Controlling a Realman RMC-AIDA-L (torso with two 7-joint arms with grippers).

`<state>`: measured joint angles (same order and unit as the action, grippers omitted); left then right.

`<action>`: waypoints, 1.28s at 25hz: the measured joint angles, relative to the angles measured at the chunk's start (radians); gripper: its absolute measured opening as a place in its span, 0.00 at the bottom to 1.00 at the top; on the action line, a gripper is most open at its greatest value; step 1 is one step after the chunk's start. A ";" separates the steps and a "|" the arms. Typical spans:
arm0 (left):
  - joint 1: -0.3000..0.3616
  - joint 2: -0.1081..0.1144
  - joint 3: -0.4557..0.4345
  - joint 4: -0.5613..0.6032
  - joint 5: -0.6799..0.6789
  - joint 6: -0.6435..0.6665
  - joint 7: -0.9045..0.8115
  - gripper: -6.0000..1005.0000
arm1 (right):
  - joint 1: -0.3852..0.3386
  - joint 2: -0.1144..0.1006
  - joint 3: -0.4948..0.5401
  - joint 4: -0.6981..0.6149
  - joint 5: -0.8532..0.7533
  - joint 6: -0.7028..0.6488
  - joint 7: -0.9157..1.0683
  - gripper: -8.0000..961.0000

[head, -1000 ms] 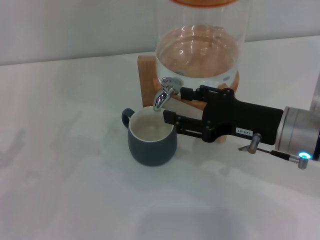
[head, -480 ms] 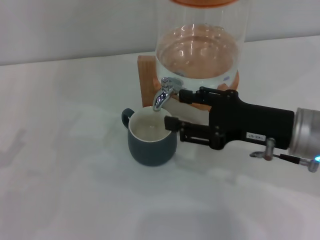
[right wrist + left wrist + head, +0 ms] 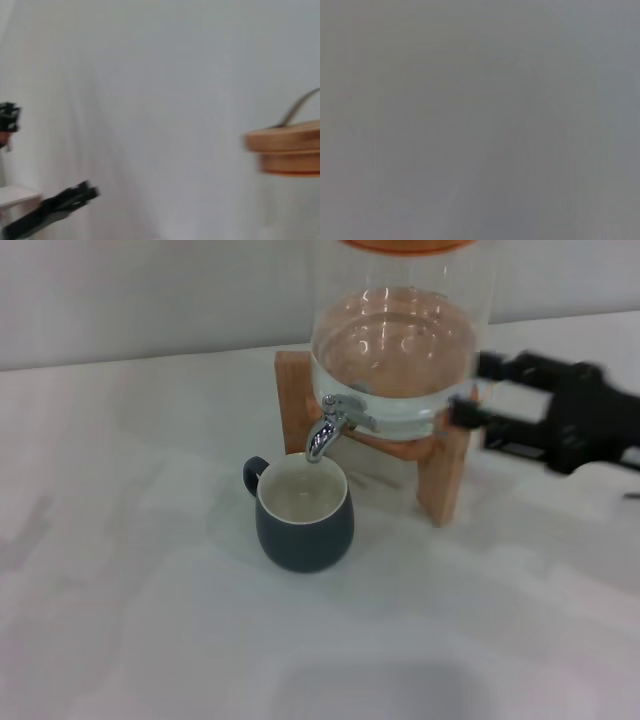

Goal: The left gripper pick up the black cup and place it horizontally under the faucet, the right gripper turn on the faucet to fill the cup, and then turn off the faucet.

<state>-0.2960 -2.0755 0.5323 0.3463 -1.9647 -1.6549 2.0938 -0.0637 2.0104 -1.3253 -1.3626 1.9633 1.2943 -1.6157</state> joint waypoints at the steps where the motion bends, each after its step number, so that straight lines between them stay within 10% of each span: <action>1: 0.000 0.000 0.000 0.000 0.000 0.000 0.000 0.77 | 0.000 0.000 0.042 0.015 0.000 0.013 0.004 0.75; 14: 0.031 -0.008 -0.002 -0.026 -0.119 0.018 0.012 0.77 | 0.081 -0.005 0.541 0.197 -0.046 0.082 0.003 0.75; 32: 0.034 -0.003 0.009 0.060 0.053 0.020 -0.020 0.78 | 0.110 -0.005 0.636 0.241 -0.079 0.076 -0.074 0.75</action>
<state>-0.2624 -2.0780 0.5415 0.4066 -1.9114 -1.6348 2.0738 0.0463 2.0050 -0.6892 -1.1216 1.8847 1.3699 -1.6894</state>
